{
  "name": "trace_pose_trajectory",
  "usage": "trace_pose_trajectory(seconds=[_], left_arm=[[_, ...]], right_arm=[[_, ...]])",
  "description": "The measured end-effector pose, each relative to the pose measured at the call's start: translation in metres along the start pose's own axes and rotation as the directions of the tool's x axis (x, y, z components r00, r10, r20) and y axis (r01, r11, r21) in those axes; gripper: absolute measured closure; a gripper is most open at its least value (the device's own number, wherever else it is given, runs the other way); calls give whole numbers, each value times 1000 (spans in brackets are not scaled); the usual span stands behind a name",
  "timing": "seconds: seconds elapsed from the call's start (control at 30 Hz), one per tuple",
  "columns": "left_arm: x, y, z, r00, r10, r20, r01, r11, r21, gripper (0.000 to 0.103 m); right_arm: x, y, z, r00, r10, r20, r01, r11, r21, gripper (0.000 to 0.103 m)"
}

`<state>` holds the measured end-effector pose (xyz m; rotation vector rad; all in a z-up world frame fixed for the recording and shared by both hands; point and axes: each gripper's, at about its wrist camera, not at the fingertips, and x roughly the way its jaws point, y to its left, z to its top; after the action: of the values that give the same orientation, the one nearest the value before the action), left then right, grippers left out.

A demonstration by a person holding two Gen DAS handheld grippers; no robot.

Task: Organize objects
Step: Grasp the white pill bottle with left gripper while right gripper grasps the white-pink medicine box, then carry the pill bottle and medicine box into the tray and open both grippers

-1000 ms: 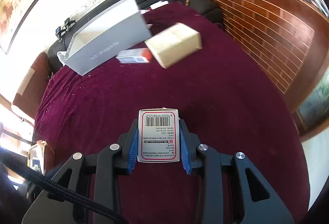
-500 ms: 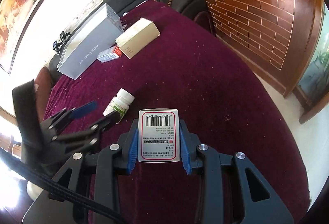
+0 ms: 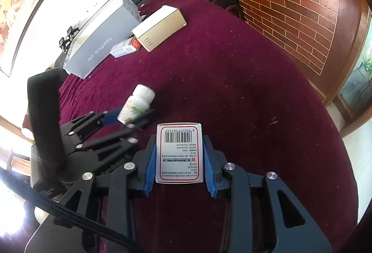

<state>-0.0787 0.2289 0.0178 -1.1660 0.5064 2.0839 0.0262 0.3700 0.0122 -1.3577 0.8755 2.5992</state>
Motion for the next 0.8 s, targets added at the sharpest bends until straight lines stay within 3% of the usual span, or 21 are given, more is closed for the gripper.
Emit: trace_pose_trajectory(seconds=[0.2, 0.47, 0.8], left_arm=[[-24, 8, -25, 1000, 9, 18, -9, 1000, -22, 75], [-79, 14, -72, 995, 74, 71, -69, 996, -63, 75], [-152, 33, -140, 988, 77, 137, -52, 983, -176, 75]], right_arm=[[-3, 15, -14, 1000, -2, -5, 2, 1000, -23, 70], [-14, 49, -40, 1000, 8, -16, -9, 995, -96, 70], [-23, 108, -76, 999, 37, -37, -44, 979, -198, 70]])
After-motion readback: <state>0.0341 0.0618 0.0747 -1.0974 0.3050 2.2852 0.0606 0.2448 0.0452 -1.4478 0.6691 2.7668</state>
